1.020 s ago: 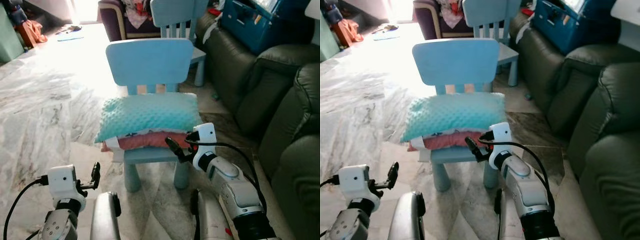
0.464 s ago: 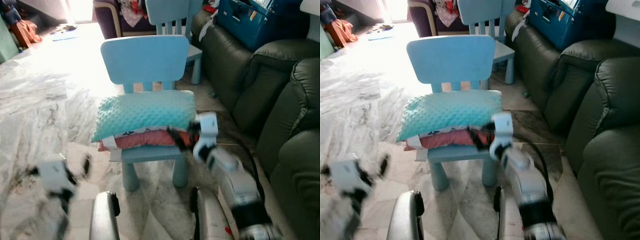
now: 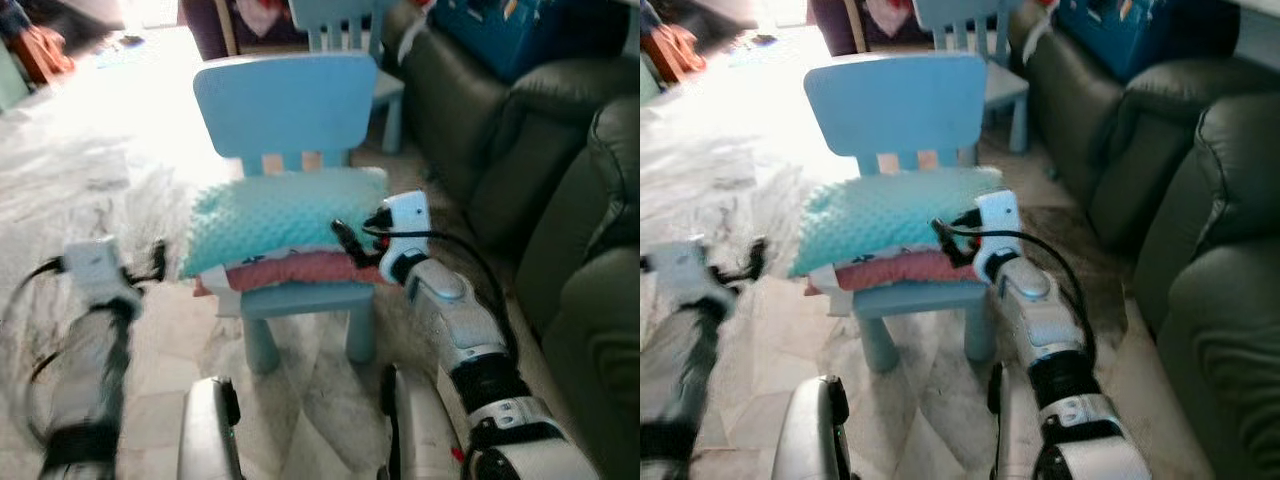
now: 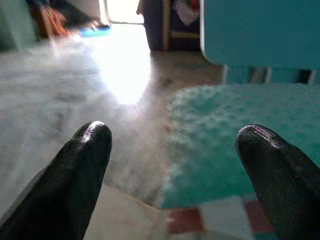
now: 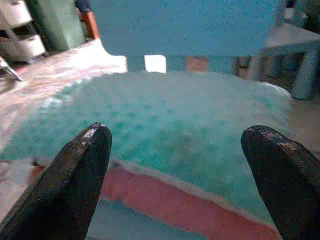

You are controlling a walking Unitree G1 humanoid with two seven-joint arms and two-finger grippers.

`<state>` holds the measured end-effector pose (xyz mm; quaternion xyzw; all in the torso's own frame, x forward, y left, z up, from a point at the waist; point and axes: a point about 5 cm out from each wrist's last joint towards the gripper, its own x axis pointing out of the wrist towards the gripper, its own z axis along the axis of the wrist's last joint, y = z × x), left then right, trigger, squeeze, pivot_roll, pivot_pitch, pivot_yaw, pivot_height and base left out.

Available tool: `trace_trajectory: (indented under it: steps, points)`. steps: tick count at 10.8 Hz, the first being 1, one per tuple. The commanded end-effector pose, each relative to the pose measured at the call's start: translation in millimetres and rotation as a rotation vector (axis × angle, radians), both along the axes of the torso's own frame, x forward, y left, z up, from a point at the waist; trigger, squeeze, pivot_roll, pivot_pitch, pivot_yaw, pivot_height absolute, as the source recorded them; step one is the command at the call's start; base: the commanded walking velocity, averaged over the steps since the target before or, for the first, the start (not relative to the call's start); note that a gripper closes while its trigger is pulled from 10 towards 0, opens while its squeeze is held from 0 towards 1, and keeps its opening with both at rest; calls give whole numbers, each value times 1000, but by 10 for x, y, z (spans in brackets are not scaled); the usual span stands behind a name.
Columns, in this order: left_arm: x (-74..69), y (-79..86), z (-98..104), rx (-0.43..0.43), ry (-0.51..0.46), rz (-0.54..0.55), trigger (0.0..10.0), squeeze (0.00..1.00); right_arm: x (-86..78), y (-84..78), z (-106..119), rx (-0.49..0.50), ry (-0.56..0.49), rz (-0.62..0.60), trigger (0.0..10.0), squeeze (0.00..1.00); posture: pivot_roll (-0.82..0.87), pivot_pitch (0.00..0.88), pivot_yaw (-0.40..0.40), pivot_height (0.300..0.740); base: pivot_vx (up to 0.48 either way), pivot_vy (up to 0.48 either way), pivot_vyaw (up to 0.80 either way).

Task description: Move the pillow to the sofa

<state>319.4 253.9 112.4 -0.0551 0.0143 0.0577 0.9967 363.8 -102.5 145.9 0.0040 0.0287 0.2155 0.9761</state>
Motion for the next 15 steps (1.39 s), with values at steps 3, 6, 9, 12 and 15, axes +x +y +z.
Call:
trace_trajectory:
  steps: [3,6,9,12,15]
  points:
    - [362,-293,68,-98,29,-143,10000,518,2,-269,44,-62,-69,-90,10000,443,-202,193,55,477,0,0,0]
    - [454,-324,313,-46,-141,-99,10000,1000,-25,-327,277,-176,-278,-87,10000,1000,-206,190,51,477,0,0,0]
    - [256,-76,317,88,-239,45,10000,1000,-24,-274,499,-255,-454,-107,10000,1000,-192,165,40,477,0,0,0]
    - [108,200,255,142,-227,165,10000,0,3,-28,589,-211,-490,-30,10000,263,-189,146,44,477,0,0,0]
    - [58,433,345,175,-246,251,10000,0,98,211,694,-161,-526,-31,10000,0,-160,121,56,477,0,0,0]
